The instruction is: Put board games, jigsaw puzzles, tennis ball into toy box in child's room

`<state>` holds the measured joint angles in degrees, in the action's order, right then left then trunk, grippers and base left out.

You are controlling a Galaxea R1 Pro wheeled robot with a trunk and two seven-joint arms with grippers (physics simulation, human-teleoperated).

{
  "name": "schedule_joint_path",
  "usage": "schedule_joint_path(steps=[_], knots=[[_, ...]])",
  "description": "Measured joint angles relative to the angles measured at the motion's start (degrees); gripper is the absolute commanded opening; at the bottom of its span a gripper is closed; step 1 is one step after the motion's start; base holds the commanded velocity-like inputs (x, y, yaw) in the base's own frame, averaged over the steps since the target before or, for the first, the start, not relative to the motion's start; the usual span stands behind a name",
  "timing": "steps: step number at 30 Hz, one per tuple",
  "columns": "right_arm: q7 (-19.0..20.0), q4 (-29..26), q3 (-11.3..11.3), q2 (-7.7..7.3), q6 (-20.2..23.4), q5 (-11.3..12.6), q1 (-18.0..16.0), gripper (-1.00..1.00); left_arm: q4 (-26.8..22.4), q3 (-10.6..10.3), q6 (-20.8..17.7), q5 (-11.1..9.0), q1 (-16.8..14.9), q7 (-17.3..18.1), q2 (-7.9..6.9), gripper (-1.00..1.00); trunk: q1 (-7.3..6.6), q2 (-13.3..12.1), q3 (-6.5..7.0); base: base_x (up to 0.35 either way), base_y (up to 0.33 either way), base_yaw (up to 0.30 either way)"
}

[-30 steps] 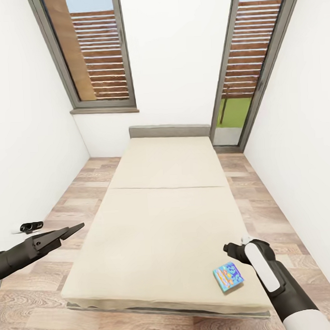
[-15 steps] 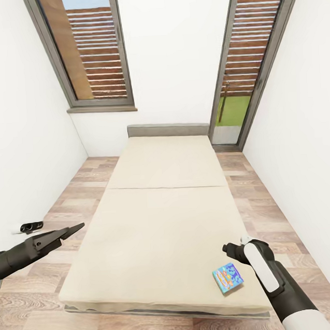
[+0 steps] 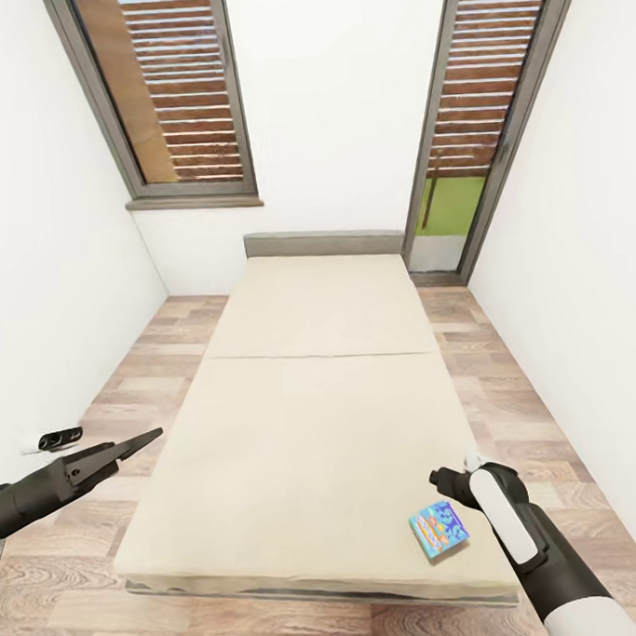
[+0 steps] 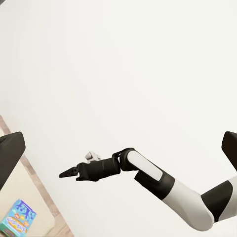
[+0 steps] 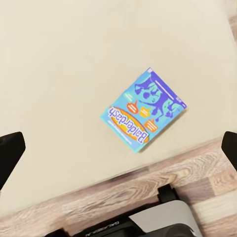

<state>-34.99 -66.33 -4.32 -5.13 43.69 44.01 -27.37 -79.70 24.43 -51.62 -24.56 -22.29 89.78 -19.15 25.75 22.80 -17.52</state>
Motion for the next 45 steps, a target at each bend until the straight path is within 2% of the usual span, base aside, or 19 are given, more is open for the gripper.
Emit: schedule_joint_path(steps=[12,16,20,28,45], knots=[[0.0,1.8,0.0,-0.03,-0.8,0.0,0.0,1.0,-1.1,0.7,-1.0,-0.6,0.1,0.0,-0.45,1.0,0.0,0.0,-1.14,0.0,0.0,0.0],[0.0,1.8,0.0,0.28,-0.8,0.0,0.0,1.0,-3.0,1.3,-5.7,-0.7,0.0,0.0,-0.6,1.0,0.0,0.0,-1.51,0.0,0.0,0.0],[0.0,1.8,0.0,0.35,-0.8,-0.1,-0.1,1.0,-3.4,1.4,-7.2,-0.6,-0.4,0.0,-0.76,1.0,0.0,0.0,-1.89,0.0,0.0,0.0],[0.0,1.8,0.0,0.16,-1.3,-0.1,0.0,1.0,-3.5,0.9,-7.6,-0.6,-0.6,0.0,-2.16,1.0,0.0,0.0,-2.65,0.0,0.0,0.0],[0.1,1.8,0.0,-0.07,-2.8,-0.1,0.0,1.0,-3.5,1.0,-5.5,-0.5,-0.6,0.0,-2.02,1.0,0.0,0.0,-4.26,0.004,0.0,0.0]])
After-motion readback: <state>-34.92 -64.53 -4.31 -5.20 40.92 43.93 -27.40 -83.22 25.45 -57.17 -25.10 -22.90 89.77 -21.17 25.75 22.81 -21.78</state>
